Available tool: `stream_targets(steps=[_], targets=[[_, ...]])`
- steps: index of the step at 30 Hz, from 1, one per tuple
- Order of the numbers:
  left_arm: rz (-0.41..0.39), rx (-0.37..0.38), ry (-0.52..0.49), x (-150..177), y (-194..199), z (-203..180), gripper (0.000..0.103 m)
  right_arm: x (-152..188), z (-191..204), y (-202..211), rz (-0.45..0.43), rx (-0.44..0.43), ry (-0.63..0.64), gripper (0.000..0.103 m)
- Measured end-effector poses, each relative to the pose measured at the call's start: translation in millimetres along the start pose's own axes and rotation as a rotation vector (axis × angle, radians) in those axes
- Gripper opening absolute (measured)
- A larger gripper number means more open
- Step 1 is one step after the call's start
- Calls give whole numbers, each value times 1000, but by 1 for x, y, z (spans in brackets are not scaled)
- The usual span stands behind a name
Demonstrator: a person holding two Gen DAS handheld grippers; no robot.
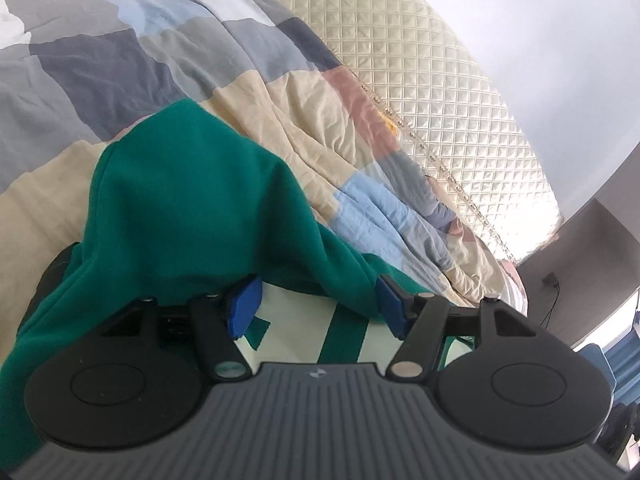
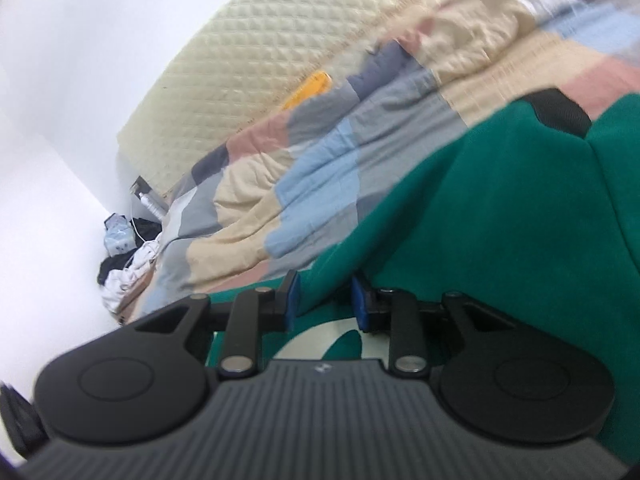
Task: Fold large clothes
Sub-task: 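Flip the hoodie bundle over and lay it down with both tools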
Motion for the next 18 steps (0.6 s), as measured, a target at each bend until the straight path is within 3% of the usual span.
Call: stream_targets(steps=[7,11,13,14,15,18], targets=[[-8,11,-44,3,15,-6,73,-8,1,14,7,5,-28,30],[-12,-9,-108,7,34,-19,74,-10,10,36,1,59,-10,31],[-8,-13,-142,12,43,-28,74,-9,21,49,-7,89,40,58],[-5,-19,-166,14,48,-33,74,-8,26,55,-9,98,60,65],[-2,-27,-193,16,52,-38,74,-7,30,60,-7,102,80,70],[-1,-62,-294,25,64,-52,75,-1,42,74,9,118,167,70]])
Point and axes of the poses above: each gripper's, at about its wrist camera, not at the fingertips, and y roughly against the way its jaws point, z to its left, x to its underside, the point moved 1 cm from there along -y, roughly the way its jaws point, and after that the axes turned 2 degrees about -x, right-handed, at the moved point
